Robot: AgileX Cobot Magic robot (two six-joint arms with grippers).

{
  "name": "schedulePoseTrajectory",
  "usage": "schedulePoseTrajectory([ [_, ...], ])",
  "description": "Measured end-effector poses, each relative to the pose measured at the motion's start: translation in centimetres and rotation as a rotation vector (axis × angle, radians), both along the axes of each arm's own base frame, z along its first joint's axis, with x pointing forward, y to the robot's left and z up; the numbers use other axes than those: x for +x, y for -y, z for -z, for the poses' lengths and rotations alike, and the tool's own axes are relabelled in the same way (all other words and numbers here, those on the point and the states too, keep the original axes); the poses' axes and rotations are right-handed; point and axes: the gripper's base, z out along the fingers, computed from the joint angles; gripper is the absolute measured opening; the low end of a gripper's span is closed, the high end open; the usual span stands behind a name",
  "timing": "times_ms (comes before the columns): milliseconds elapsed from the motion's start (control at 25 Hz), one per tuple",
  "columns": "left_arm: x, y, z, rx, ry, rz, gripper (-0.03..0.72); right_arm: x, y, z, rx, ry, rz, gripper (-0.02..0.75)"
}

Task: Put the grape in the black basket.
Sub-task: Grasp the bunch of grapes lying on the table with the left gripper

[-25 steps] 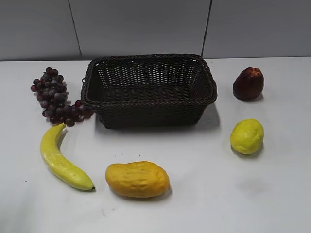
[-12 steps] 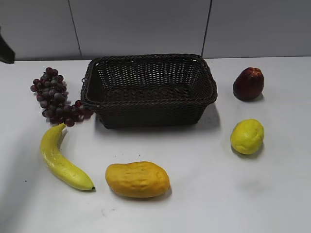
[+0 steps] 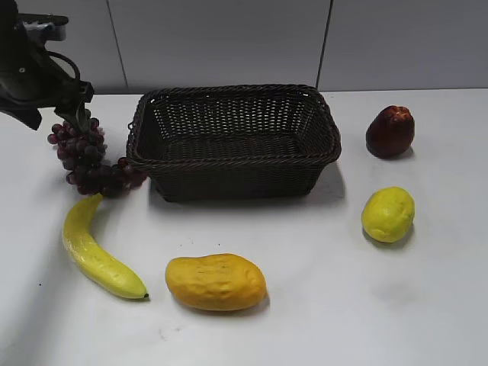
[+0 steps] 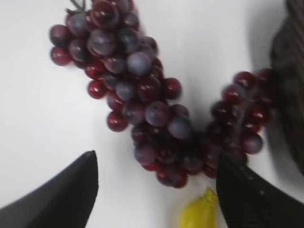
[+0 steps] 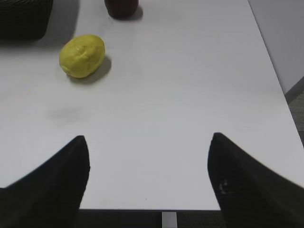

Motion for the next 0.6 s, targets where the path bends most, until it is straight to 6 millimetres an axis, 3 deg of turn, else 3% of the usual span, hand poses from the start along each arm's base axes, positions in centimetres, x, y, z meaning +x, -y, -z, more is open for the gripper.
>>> schedulePoseTrajectory([
  [120,2.5,-0.2,1.6,0.071,-0.02,-0.021,0.593,0.0,0.0,0.0,0.0,0.0,0.0,0.589],
  [240,3.7,0.0,3.0,0.066,-0.037,-0.031,0.593,0.0,0.0,0.0,0.0,0.0,0.0,0.589],
  [480,4.7,0.5,6.6,0.03,-0.115,-0.053,0.628,0.0,0.0,0.0,0.0,0.0,0.0,0.589],
  [560,4.7,0.2,8.8,0.026,-0.18,-0.08,0.652,0.0,0.0,0.0,0.0,0.0,0.0,0.589],
  [600,4.7,0.2,8.8,0.026,-0.18,-0.08,0.652,0.0,0.0,0.0,0.0,0.0,0.0,0.589],
])
